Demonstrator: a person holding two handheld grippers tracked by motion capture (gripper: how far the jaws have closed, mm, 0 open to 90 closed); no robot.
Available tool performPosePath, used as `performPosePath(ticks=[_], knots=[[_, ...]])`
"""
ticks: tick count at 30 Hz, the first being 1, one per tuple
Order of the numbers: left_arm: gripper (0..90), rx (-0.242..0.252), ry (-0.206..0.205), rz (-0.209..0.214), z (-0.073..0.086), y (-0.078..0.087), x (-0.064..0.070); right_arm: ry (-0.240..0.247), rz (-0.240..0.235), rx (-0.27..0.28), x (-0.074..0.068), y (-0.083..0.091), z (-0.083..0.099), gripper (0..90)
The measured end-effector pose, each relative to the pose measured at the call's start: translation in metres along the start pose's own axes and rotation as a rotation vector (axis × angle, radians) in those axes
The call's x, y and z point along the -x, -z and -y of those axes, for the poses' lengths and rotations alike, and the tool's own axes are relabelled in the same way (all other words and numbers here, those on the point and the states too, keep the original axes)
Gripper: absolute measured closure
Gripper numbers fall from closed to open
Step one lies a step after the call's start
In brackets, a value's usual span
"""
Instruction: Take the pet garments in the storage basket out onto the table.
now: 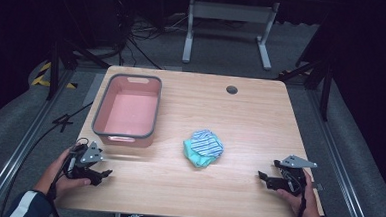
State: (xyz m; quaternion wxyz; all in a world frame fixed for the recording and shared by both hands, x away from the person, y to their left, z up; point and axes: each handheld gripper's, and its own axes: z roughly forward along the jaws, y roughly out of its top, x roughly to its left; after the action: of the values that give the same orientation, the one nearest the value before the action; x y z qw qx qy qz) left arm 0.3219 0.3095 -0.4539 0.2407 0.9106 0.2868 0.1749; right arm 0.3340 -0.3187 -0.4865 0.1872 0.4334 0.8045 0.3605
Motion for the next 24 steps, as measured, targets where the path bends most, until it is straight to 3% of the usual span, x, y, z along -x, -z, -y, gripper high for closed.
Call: performPosePath(ticks=[1,6,9,13,18,20,24], knots=[[20.7,0.005,0.023,0.008,0.005,-0.001,-0.003,0.0,0.001,0.0,0.0,0.0,0.0,21.0],[20.3,0.024,0.063,0.032,0.016,-0.002,-0.009,-0.001,0.002,0.0,0.0,0.0,0.0,20.9],[20.1,0.036,0.094,0.024,0.024,-0.002,-0.011,-0.001,0.002,0.0,0.0,0.0,0.0,20.9],[19.1,0.087,0.159,0.065,0.034,-0.004,-0.015,-0.001,0.002,0.0,0.0,0.0,0.0,20.9],[14.4,0.148,0.239,0.061,0.044,-0.007,-0.015,0.0,0.001,0.0,0.0,0.0,0.0,20.8],[13.6,0.169,0.247,0.051,0.047,-0.007,-0.014,0.002,0.0,0.0,0.0,0.0,0.0,20.8],[13.6,0.16,0.253,0.043,0.047,-0.006,-0.013,0.002,0.0,0.0,0.0,0.0,0.0,20.8]])
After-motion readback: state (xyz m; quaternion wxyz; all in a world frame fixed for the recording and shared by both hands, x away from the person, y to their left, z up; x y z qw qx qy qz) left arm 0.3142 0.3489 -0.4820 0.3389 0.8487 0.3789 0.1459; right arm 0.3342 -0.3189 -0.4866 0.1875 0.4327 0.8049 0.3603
